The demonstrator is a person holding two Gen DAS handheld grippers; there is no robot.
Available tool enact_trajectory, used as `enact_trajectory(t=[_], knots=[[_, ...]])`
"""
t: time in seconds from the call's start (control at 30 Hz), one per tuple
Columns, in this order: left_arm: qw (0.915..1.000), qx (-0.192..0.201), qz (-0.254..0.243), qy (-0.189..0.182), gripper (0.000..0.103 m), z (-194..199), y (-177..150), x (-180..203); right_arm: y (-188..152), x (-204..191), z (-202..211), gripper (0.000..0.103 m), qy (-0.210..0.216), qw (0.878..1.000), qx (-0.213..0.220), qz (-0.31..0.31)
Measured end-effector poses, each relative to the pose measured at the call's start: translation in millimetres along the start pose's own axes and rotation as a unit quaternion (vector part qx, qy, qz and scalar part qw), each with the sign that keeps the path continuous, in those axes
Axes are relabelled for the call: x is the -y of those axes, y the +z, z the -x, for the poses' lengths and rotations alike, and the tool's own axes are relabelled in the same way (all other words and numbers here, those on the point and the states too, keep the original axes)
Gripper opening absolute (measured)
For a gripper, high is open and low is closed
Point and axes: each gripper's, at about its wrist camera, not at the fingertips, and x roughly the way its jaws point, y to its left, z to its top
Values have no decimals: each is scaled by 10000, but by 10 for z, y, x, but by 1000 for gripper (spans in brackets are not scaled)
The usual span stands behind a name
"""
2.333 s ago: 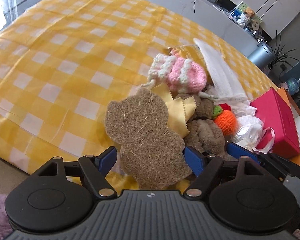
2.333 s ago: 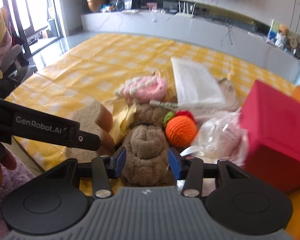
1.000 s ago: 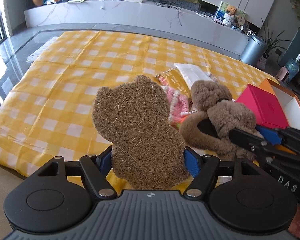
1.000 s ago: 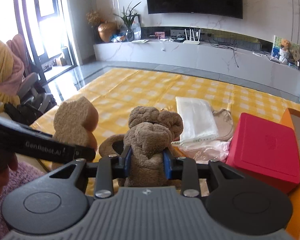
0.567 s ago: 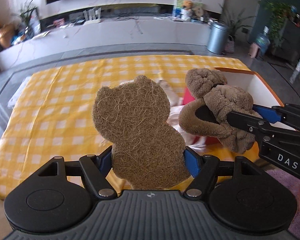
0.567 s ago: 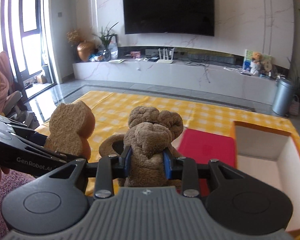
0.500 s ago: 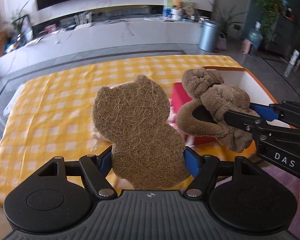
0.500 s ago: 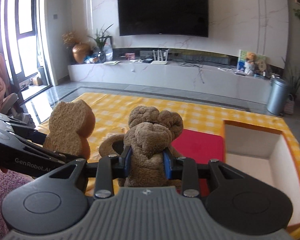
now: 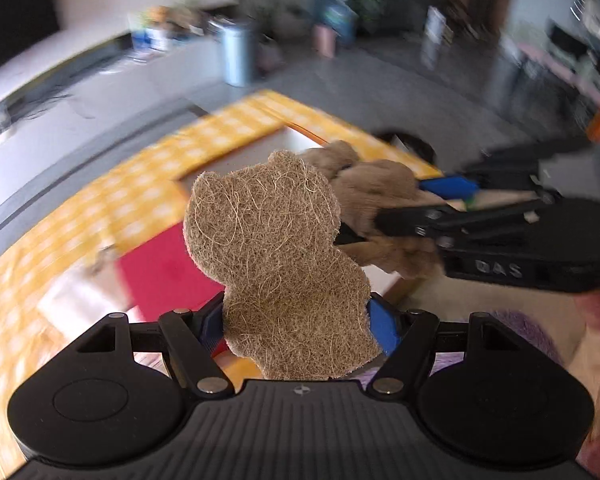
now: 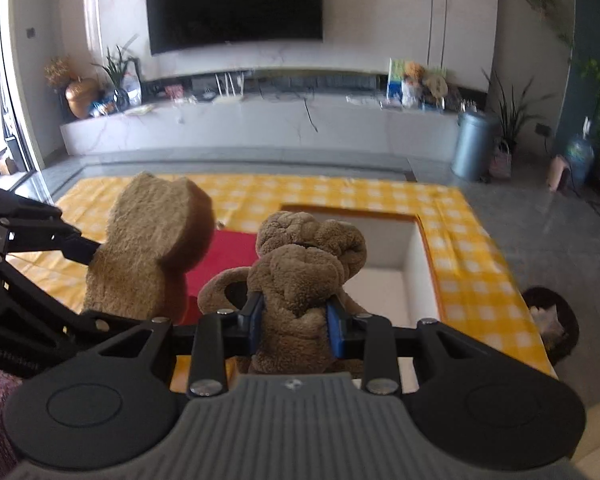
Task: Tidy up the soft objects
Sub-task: 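Carry the sponge and the teddy bear over the open cardboard box with both grippers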
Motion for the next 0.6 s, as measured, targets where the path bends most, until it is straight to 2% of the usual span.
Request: enact_trajectory(t=[0.1, 0.23, 0.33, 0.4, 0.6], knots=[[9990, -391, -198, -82, 83, -359, 211, 102, 42, 175, -223, 32, -102, 9987, -496, -21], [9957, -873, 12, -299, 83, -826, 460, 57, 13, 430, -568, 32, -99, 9950, -996, -14], [9888, -1369, 377, -452, 83, -1183, 565, 34, -9, 591, -831, 32, -65, 9912, -1319, 76], [9837, -1670, 543, -385, 83, -1413, 590, 22, -42, 727, -1013, 32, -53, 9873, -1586, 112], [9718, -2244, 590, -428, 83, -1895, 585, 14, -137, 926, -1369, 33, 68, 9753, -2202, 158]])
